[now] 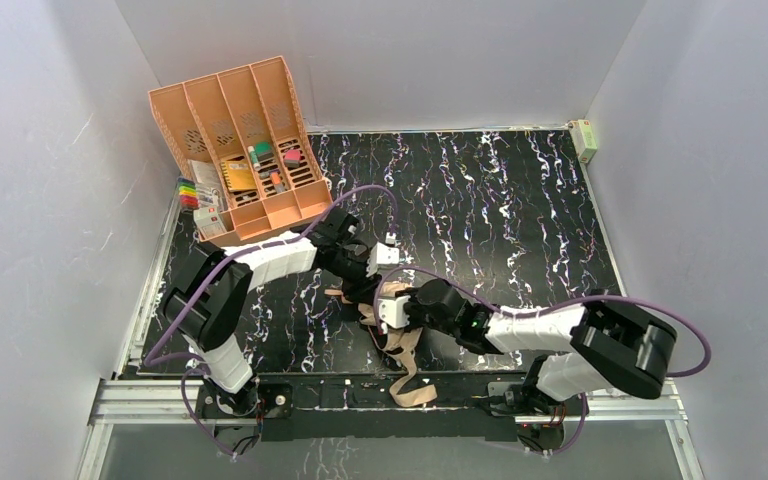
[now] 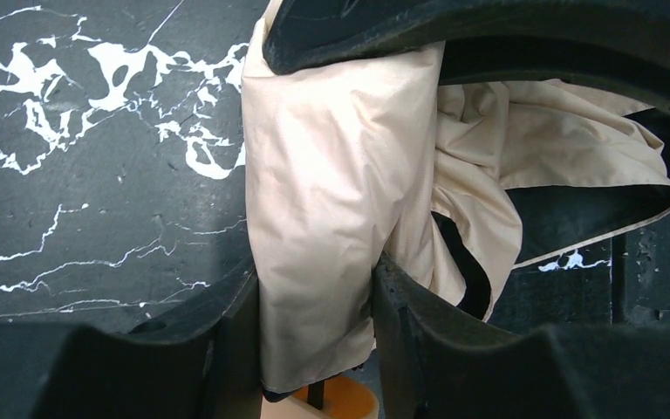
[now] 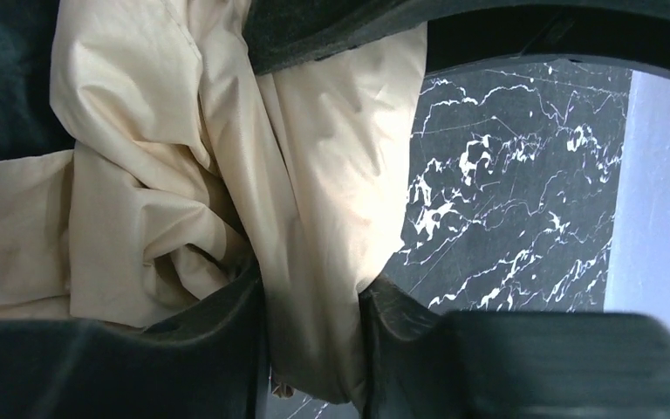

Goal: Put away the umbrella

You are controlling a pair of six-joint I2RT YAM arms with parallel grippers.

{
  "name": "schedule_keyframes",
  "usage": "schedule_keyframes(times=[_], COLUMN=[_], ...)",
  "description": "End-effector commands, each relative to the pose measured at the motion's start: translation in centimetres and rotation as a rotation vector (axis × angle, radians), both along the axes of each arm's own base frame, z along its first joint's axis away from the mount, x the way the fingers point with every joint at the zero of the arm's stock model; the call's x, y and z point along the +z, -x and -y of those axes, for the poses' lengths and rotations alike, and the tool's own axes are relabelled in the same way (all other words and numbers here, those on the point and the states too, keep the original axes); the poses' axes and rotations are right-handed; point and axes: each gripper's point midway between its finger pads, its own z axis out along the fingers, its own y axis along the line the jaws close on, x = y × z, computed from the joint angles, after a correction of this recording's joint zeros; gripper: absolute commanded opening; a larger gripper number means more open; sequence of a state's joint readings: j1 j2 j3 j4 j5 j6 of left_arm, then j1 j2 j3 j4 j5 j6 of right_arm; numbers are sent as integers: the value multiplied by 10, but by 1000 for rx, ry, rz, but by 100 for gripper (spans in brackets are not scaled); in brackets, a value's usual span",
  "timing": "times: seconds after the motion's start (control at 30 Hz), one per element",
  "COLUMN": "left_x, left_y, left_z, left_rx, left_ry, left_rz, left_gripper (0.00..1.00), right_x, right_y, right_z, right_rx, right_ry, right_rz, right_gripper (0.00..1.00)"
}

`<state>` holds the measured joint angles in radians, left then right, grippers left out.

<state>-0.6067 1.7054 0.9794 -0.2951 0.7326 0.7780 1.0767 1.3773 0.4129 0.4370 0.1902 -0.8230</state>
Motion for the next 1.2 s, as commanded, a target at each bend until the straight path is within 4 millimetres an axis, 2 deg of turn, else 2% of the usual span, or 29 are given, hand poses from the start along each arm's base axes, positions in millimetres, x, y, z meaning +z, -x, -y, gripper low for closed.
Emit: schedule_keyframes(times=[0.0,0.1,0.17,0.3,0.37,0.47,0.6,0.67,0.77,0.83,1.0,1.17], left_x=[-14,-13,-12,-11,-11,-11,-13,-13,-11,-12,-16,-16], left_y=[0,-3,-6,-9,-11,-17,-28,-30,-28,-26,-24,-24], left_z=[-14,-14,-15,-16,-18,-21,-25,-27,-26,-25,-25,-24], left_rx=[-5,-4,0,7,11,27,66,76,79,77,75,90], left_ry=[-90,-97,-98,-100,-104,-117,-152,-162,-155,-163,-196,-182], left_rz=[14,33,52,84,109,175,299,341,380,408,505,566], left_gripper=[8,0,0,0,0,0,0,0,0,0,0,0], right_x=[15,36,51,86,104,124,137,141,136,133,120,101], right_y=[15,21,27,38,37,22,-3,-21,-37,-40,-34,-39], right_z=[1,2,7,10,13,25,40,51,55,50,25,11], right_rx=[30,30,21,6,-56,-261,-388,-433,-447,-427,-307,-289], right_ry=[-43,-93,-128,-258,-360,-548,-676,-733,-738,-736,-660,-613], right_rz=[-46,-69,-90,-136,-157,-235,-375,-457,-608,-728,-963,-1099], right_gripper=[44,59,70,75,76,76,76,76,77,79,85,94])
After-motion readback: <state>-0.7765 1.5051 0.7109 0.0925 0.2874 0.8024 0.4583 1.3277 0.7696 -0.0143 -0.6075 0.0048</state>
